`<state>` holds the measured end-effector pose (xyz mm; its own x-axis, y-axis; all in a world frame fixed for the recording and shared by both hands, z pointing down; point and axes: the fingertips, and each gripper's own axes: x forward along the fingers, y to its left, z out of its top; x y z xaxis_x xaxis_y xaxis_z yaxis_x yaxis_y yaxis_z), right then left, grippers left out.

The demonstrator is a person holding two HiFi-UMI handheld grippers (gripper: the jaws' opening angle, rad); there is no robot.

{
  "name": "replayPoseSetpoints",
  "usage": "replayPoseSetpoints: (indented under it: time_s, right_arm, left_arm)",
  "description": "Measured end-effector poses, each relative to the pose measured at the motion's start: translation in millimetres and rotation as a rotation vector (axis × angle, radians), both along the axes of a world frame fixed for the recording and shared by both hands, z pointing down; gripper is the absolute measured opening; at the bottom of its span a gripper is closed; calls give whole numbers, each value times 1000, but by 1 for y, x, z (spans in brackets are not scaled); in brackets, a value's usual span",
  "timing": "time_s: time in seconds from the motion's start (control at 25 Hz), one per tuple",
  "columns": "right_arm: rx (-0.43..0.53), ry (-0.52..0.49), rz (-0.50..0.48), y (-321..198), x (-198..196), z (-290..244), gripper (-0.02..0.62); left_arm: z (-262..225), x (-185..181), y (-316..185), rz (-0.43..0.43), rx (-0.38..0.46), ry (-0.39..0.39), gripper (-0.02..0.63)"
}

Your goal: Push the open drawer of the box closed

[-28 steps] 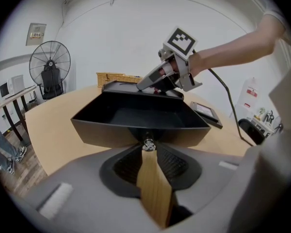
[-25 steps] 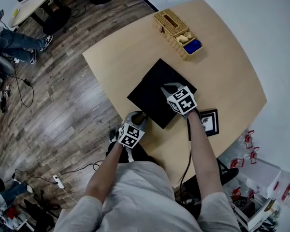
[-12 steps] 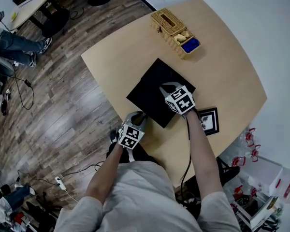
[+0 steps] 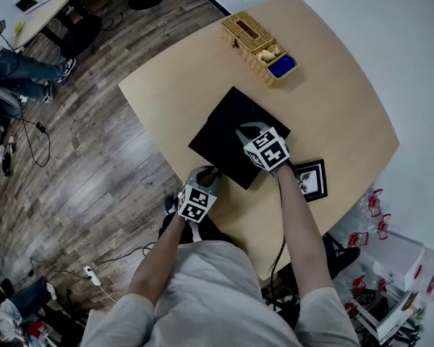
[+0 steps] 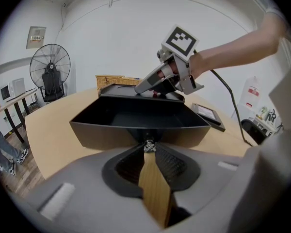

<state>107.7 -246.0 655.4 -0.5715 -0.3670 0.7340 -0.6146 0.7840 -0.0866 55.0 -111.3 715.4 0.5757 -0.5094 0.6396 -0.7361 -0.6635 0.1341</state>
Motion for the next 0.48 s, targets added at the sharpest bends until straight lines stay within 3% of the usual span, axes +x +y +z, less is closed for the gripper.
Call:
replayPoseSetpoints:
  time_s: [0.48]
  right_arm:
    - [-8, -3, -2, 0, 0, 2, 2]
  left_arm:
    - [1, 8, -10, 3, -1, 9, 127]
